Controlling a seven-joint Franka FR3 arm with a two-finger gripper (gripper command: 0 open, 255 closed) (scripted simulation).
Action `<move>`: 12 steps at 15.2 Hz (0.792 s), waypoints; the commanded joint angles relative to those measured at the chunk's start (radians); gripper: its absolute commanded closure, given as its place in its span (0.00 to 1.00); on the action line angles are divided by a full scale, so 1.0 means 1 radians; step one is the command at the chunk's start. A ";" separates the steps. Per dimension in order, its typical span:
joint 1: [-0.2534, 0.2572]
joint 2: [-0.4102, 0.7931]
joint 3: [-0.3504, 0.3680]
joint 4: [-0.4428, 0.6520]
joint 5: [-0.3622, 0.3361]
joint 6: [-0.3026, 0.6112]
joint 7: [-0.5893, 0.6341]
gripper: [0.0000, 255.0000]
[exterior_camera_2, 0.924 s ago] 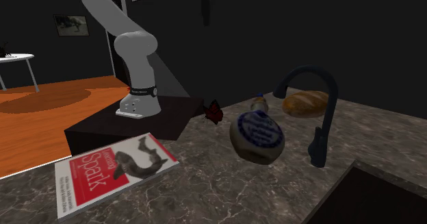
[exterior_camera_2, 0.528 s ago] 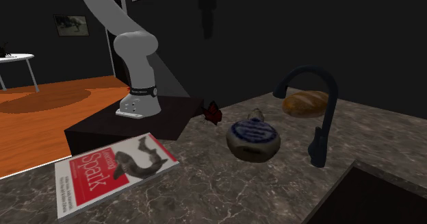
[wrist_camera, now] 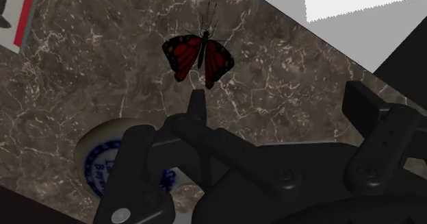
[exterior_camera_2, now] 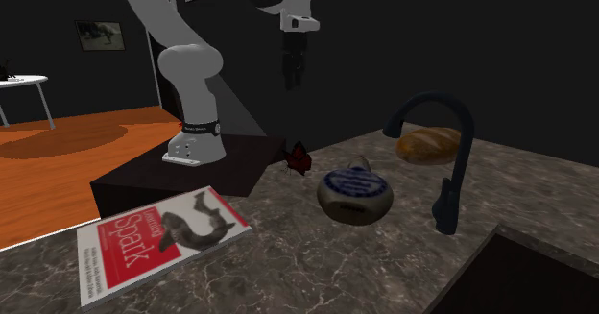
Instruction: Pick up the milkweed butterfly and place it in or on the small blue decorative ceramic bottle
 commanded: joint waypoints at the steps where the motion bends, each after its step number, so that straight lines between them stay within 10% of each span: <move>1: -0.018 0.034 0.015 -0.051 -0.011 0.076 0.044 0.00; 12: -0.176 0.408 0.104 -0.161 -0.170 0.490 0.351 0.00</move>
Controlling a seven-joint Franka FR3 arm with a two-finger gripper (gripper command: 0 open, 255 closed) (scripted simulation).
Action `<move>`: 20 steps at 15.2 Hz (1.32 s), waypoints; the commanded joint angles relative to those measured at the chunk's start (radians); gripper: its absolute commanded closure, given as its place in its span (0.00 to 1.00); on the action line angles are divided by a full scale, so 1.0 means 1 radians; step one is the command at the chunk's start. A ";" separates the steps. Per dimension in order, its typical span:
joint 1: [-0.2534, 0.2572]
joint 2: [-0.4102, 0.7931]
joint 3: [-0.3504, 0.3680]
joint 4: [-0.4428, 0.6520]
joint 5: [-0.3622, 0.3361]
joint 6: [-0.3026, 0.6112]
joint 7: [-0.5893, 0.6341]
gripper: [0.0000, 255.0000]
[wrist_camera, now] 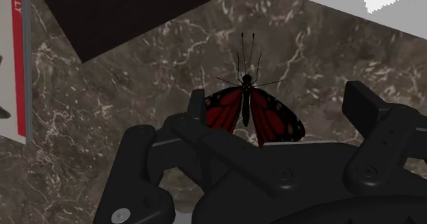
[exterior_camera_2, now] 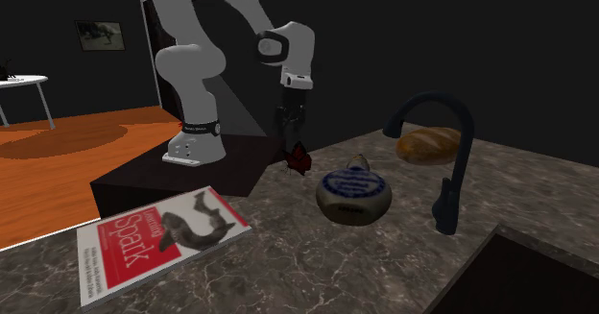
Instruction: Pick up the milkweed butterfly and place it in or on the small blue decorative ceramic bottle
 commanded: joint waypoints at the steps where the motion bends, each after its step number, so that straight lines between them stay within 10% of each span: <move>1: -0.044 0.097 0.016 0.003 -0.064 0.080 0.081 0.00; 10: -0.116 0.298 0.010 0.006 -0.277 0.255 0.252 0.00; 18: -0.114 0.298 0.008 0.006 -0.277 0.255 0.252 0.00; 19: -0.114 0.299 0.008 0.006 -0.278 0.255 0.252 1.00; 20: -0.114 0.299 0.008 0.006 -0.278 0.255 0.253 1.00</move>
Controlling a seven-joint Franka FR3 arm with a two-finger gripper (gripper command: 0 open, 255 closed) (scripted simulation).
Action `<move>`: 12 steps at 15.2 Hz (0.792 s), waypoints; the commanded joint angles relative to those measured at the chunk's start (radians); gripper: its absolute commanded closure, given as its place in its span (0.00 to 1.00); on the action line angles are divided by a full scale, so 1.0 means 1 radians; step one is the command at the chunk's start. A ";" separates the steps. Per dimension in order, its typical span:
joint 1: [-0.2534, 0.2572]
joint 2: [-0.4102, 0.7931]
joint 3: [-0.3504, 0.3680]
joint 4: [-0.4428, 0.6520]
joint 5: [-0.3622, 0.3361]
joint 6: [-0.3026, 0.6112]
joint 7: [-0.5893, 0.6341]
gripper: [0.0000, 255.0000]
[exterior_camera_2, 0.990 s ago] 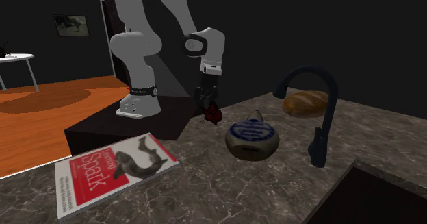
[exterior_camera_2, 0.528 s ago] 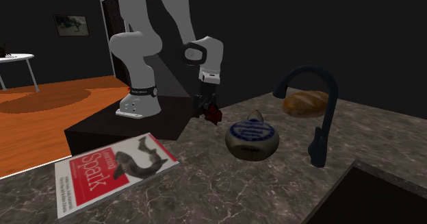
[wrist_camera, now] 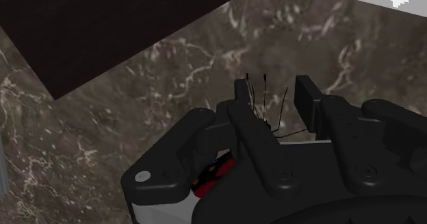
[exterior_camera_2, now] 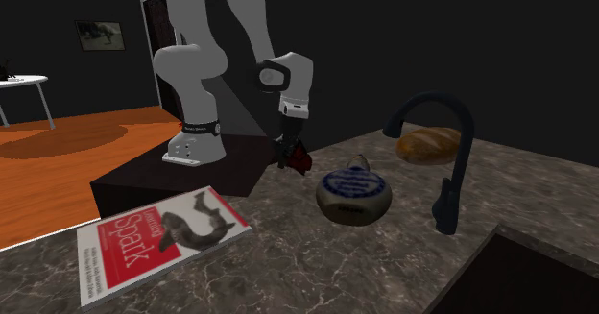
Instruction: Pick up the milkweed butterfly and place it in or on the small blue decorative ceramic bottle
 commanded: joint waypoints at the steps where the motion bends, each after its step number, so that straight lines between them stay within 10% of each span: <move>1: 0.000 0.001 0.000 0.000 0.000 0.000 0.000 1.00; 12: 0.014 -0.086 0.010 -0.012 0.096 -0.065 -0.076 1.00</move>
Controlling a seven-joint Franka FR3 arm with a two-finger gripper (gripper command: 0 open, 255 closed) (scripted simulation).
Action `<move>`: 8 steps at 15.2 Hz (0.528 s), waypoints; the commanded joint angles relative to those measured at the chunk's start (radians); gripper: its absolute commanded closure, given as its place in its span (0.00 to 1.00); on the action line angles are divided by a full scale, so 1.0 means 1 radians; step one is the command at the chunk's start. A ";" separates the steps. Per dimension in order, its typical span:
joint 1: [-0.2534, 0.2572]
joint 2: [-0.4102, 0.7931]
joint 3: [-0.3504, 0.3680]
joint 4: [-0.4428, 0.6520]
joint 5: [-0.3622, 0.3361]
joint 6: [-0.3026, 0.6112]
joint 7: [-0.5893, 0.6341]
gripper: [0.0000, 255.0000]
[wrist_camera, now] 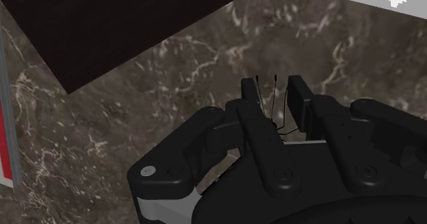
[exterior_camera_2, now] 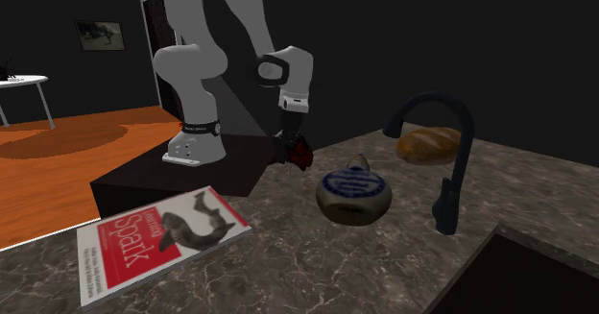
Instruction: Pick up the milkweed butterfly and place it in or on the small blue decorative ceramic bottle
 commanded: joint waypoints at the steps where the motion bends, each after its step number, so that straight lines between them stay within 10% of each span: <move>1: 0.007 -0.037 0.000 -0.002 0.038 -0.032 -0.033 1.00; 8: 0.043 -0.173 -0.011 -0.002 0.137 -0.160 -0.115 1.00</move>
